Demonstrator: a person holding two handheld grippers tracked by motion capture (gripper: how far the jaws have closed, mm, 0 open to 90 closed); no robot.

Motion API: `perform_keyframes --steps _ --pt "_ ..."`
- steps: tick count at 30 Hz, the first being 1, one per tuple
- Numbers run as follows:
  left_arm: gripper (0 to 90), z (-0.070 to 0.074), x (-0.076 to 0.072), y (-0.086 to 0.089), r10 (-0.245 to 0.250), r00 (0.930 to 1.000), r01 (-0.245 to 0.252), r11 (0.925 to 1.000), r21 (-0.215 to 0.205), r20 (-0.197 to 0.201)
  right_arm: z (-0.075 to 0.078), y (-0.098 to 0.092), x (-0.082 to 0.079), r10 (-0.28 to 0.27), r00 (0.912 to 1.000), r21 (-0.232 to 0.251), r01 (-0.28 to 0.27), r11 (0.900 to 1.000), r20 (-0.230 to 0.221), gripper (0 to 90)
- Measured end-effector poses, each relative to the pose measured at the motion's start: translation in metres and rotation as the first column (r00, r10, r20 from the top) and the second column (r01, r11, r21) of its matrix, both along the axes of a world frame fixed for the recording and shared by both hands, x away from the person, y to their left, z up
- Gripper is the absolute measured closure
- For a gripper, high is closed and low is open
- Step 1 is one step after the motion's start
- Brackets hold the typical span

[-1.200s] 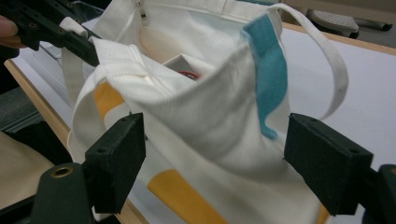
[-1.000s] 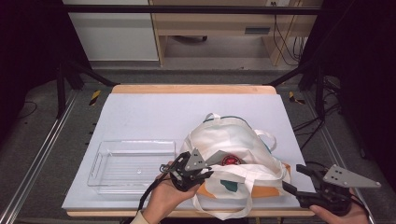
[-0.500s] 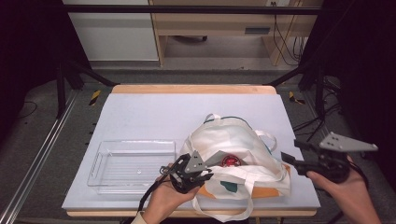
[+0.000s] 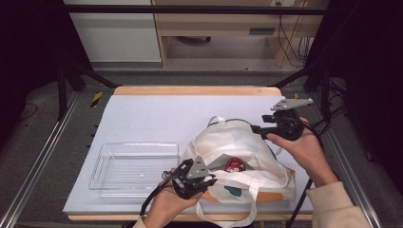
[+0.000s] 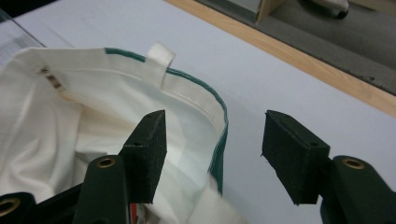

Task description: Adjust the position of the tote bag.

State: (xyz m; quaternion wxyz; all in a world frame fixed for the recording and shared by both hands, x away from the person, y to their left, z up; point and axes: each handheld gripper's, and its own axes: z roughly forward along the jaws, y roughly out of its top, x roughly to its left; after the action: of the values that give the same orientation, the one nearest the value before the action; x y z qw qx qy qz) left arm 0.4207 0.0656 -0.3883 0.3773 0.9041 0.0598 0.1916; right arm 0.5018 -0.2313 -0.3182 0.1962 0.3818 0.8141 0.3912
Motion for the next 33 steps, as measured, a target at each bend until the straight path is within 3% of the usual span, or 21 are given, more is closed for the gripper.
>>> perform_keyframes --steps 6,7,9,11,13,14,15,16,17,18,19,23,25,30,33 --pt "83.8 -0.001 -0.002 0.0 -0.008 1.0 0.008 1.0 0.001 0.003 -0.015 0.013 0.029 -0.018 0.9968 -0.056 0.013 0.998 -0.077 45.9" --pt "83.8 -0.001 -0.001 -0.002 -0.068 0.9975 0.068 0.9977 0.002 -0.021 -0.018 0.013 0.031 -0.02 0.9958 -0.063 0.014 0.998 -0.09 48.3" --pt "83.8 0.002 0.001 -0.001 -0.067 0.9969 0.066 0.9977 0.017 0.043 -0.021 0.013 0.032 -0.022 0.9938 -0.066 0.015 0.998 -0.109 52.8" --pt "83.8 0.002 0.001 -0.001 -0.097 0.994 0.096 0.9952 0.021 0.051 -0.023 0.013 0.031 -0.014 0.9926 -0.062 0.007 0.998 -0.12 61.4" --pt "83.8 0.004 0.003 -0.001 -0.147 0.9864 0.144 0.9884 0.049 0.074 -0.026 0.014 0.027 0.0 0.9917 -0.067 -0.009 0.998 -0.129 66.4" --pt "83.8 0.004 0.003 -0.001 -0.159 0.9845 0.155 0.9867 0.048 0.075 -0.027 0.014 0.023 0.02 0.993 -0.074 -0.028 0.997 -0.116 73.8" --pt "83.8 0.003 0.001 -0.001 -0.139 0.988 0.137 0.9898 0.04 0.067 -0.027 0.014 0.023 0.02 0.993 -0.074 -0.028 0.997 -0.116 73.8" --pt "83.8 0.005 0.003 -0.001 -0.189 0.9768 0.183 0.9809 0.066 0.1 -0.027 0.015 0.021 0.014 0.9933 -0.078 -0.024 0.997 -0.115 75.4" --pt "83.8 0.003 0.0 0.0 -0.154 0.9849 0.15 0.9873 0.051 0.079 -0.027 0.015 0.018 0.014 0.994 -0.08 -0.023 0.997 -0.108 77.6" --pt "83.8 -0.014 -0.035 -0.003 0.122 0.9579 -0.158 0.9798 -0.122 -0.26 -0.024 0.015 0.011 0.016 0.9964 -0.082 -0.023 0.996 -0.084 83.1" --pt "83.8 -0.014 -0.037 -0.001 0.135 0.9533 -0.169 0.98 -0.105 -0.27 -0.024 0.015 0.011 0.016 0.9964 -0.082 -0.023 0.996 -0.084 83.1" --pt "83.8 -0.019 -0.043 0.002 0.135 0.9512 -0.17 0.9798 -0.106 -0.278 -0.015 0.011 -0.005 0.011 0.9993 -0.058 -0.013 0.998 -0.036 88.0" --pt "83.8 -0.02 -0.048 0.003 0.135 0.9518 -0.171 0.9789 -0.112 -0.275 -0.013 0.01 -0.01 0.013 0.9996 -0.044 -0.014 0.999 -0.024 88.1" --pt "83.8 -0.021 -0.057 0.004 0.14 0.962 -0.166 0.9813 -0.097 -0.235 -0.006 0.009 -0.026 0.013 0.9996 -0.019 -0.012 1.0 0.027 88.2" --pt "83.8 -0.023 -0.059 0.006 0.139 0.9619 -0.166 0.9811 -0.099 -0.235 -0.004 0.007 -0.035 0.008 0.9985 0.011 -0.009 1.0 0.054 88.3"
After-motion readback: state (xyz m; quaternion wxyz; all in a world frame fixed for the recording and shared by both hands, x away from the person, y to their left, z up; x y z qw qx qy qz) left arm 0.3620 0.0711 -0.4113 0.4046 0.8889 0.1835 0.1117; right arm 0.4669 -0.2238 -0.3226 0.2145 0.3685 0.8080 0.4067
